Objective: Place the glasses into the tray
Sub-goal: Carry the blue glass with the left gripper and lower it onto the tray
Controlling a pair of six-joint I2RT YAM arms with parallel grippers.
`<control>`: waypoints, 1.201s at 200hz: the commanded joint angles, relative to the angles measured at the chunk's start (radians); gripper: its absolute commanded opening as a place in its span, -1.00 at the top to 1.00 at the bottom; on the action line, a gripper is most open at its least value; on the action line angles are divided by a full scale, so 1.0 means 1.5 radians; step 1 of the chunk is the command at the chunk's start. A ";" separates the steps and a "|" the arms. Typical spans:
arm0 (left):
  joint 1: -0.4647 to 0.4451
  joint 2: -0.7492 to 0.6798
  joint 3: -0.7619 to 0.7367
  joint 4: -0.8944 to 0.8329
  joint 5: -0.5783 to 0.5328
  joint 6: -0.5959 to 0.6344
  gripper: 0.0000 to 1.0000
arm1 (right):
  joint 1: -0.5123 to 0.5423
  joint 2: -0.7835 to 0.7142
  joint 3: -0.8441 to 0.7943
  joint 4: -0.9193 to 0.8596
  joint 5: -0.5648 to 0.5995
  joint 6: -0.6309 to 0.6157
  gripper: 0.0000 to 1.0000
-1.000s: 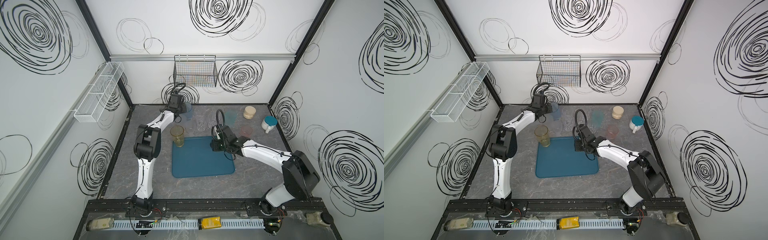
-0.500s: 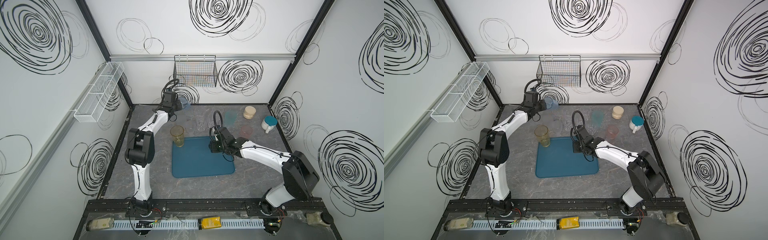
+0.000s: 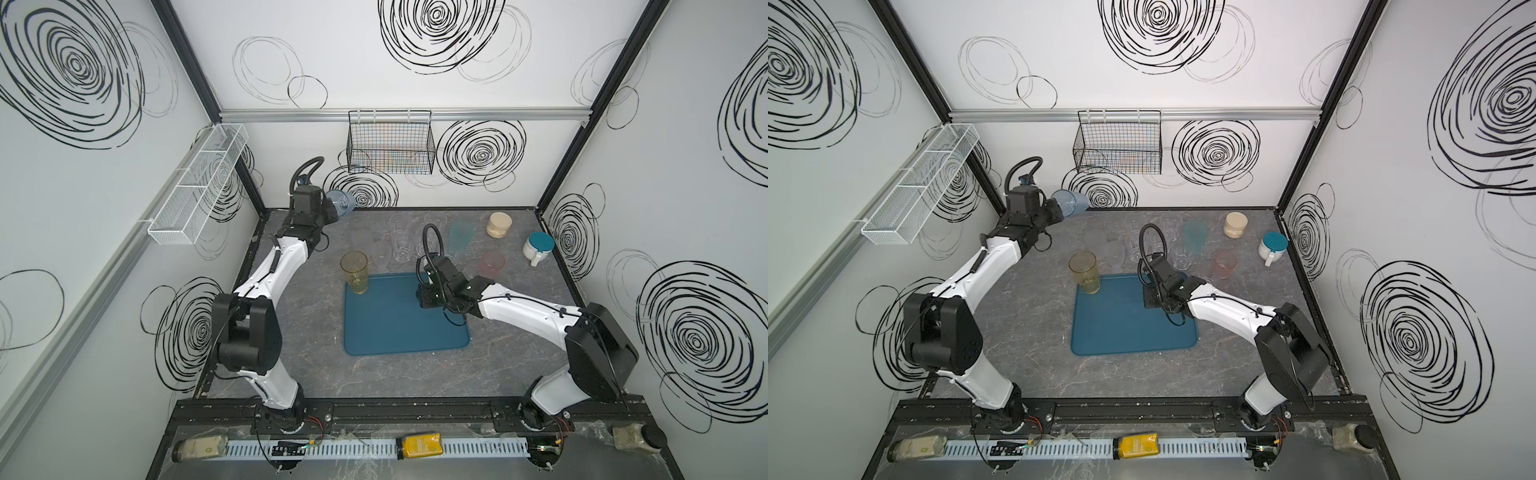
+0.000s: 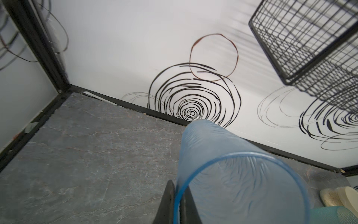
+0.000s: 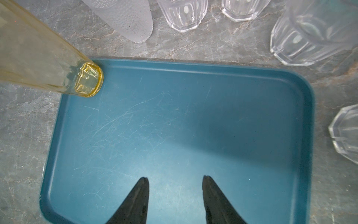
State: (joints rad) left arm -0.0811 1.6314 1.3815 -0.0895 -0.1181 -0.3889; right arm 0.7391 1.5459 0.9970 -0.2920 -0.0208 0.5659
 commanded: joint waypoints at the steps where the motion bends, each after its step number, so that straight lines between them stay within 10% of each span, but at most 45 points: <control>1: 0.006 -0.097 -0.036 0.020 -0.032 0.007 1.00 | 0.005 -0.028 0.013 -0.026 0.028 0.011 0.00; 48: -0.026 -0.259 -0.107 -0.057 -0.020 0.043 0.99 | -0.002 -0.045 0.001 -0.021 0.035 0.019 0.00; 135: -0.326 -0.330 -0.202 -0.254 0.006 0.076 0.98 | -0.084 -0.094 -0.032 -0.006 0.006 0.017 0.00; 240: -0.307 -0.351 -0.286 -0.401 -0.079 0.071 0.96 | 0.048 0.006 0.017 0.035 -0.001 0.030 0.00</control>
State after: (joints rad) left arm -0.5785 1.1046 0.9382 -0.6750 -0.2153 -0.2848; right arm 0.7689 1.5215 0.9695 -0.2691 -0.0235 0.5880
